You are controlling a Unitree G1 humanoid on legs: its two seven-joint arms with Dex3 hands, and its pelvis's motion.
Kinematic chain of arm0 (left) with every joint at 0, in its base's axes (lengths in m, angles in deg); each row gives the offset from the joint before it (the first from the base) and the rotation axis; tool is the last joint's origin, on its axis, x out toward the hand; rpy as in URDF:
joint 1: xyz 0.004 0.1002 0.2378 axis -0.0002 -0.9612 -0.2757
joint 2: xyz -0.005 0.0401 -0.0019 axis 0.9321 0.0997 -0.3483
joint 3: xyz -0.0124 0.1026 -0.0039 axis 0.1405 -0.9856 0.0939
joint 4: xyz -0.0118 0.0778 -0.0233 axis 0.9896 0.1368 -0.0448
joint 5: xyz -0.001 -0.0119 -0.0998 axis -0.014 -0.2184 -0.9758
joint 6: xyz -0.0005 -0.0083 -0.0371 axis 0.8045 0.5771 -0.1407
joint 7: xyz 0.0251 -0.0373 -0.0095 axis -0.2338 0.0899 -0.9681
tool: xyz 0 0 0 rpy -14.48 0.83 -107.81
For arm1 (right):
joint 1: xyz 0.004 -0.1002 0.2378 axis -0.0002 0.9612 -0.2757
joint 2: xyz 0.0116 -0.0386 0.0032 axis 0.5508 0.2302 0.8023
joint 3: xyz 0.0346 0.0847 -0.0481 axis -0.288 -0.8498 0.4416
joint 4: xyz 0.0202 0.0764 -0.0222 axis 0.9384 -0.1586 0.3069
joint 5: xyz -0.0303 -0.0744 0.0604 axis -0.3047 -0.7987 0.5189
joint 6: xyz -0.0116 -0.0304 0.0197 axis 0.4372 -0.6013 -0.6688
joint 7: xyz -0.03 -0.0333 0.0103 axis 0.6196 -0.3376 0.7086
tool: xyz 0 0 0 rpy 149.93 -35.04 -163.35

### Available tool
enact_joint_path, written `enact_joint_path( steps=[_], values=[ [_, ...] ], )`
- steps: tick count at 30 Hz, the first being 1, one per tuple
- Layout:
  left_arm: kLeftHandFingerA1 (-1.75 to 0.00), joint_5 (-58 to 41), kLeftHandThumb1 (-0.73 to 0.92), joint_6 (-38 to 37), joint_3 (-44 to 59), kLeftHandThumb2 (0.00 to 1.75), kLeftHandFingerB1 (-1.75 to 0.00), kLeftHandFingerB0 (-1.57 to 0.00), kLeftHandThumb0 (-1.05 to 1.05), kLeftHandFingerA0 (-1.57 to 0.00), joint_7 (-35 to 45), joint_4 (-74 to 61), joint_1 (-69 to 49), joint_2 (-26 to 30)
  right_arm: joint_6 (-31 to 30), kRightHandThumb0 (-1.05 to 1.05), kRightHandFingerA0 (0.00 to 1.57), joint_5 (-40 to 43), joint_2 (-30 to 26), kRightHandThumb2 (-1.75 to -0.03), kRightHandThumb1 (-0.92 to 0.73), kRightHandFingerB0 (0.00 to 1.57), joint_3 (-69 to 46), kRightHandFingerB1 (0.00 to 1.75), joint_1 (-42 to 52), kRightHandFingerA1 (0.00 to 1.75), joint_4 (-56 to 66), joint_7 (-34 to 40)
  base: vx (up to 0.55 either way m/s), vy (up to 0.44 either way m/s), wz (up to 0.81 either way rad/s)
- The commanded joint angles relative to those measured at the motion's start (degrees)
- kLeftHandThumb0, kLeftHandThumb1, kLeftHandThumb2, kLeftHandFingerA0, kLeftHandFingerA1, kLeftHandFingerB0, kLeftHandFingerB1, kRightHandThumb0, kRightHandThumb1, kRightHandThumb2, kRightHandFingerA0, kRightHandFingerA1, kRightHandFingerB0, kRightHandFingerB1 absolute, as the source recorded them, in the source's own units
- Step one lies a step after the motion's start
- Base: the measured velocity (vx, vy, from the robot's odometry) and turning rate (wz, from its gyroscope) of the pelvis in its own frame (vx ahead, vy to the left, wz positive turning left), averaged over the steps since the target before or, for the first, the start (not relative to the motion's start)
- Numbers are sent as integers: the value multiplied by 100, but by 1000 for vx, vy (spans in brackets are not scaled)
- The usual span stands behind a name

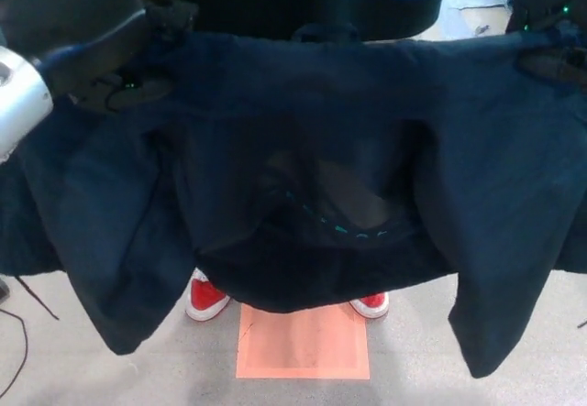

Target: A person hands a coat to the robot and the robot grabs it with both hands and holds it while the person wears the coat.

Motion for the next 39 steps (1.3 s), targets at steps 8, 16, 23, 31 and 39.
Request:
enact_joint_path(
  steps=[8,16,23,31,39],
  values=[
    [-164,2087,75,-752,-309,62,-155,-77,-37,-100,-4257,2676,2460,268,161,-42,102,-750,390,-69,-84,88,-282,132,-2255,146,-2089,2825,0,0,0],
    [-175,1975,77,-877,-226,63,-167,-68,-41,-96,-4877,3285,3414,410,312,-42,97,-686,286,-67,-88,88,-392,89,-3249,129,-2457,3083,0,0,0],
    [-175,2124,83,-517,-328,65,-162,-70,-40,-91,-5214,3870,4555,367,526,-40,96,-605,206,-68,-88,78,-601,157,-4477,173,-3141,3975,0,0,0],
    [-175,1989,84,-567,-408,65,-163,-69,-37,-93,-5493,4582,5546,290,680,-39,93,-718,-94,-67,-87,78,-529,157,-5630,175,-3758,4349,0,0,0],
    [-175,1923,82,-657,-500,65,-168,-69,-38,-93,-5827,5187,6460,170,589,-38,97,-1006,-198,-65,-83,72,-268,162,-6671,175,-4213,4623,0,0,0]
  ],
)
